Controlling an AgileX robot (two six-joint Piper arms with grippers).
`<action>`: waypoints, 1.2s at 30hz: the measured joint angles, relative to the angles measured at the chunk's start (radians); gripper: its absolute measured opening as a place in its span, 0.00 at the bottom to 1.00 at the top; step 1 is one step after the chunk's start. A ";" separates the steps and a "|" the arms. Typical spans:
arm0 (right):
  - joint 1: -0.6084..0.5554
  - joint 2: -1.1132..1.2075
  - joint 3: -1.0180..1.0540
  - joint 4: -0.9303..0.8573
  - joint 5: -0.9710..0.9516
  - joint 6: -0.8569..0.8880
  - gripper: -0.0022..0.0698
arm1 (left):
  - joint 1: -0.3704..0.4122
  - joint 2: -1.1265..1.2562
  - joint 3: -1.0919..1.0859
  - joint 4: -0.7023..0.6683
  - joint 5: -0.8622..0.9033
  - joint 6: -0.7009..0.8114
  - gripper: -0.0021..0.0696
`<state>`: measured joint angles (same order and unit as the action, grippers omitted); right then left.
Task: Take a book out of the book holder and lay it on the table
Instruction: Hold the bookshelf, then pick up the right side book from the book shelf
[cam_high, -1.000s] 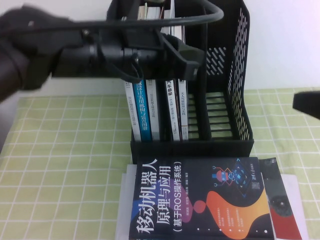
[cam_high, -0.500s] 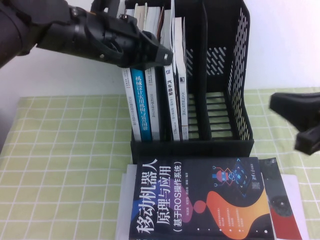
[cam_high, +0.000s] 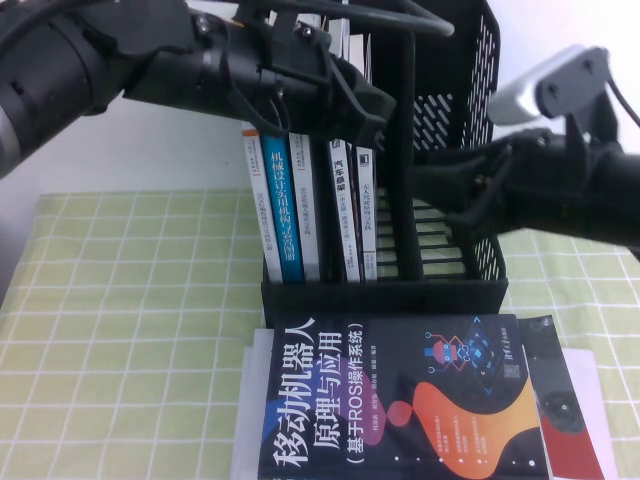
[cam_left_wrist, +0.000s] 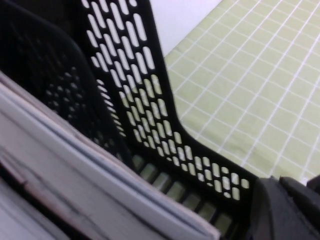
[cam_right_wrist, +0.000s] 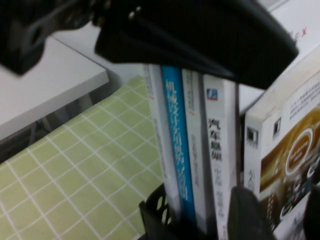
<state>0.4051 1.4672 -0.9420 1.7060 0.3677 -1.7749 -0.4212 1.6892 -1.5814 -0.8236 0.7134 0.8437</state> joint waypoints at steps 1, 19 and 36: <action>0.000 0.020 -0.021 0.000 -0.002 -0.001 0.42 | 0.000 0.000 0.000 0.016 -0.011 -0.005 0.03; 0.030 0.224 -0.197 0.004 0.023 -0.073 0.51 | 0.000 0.000 0.000 0.201 -0.094 -0.084 0.03; 0.088 0.328 -0.214 0.014 -0.263 -0.154 0.51 | 0.000 0.015 0.000 0.203 -0.098 -0.115 0.02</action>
<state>0.4931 1.7950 -1.1565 1.7197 0.1050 -1.9292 -0.4212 1.7043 -1.5814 -0.6207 0.6150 0.7286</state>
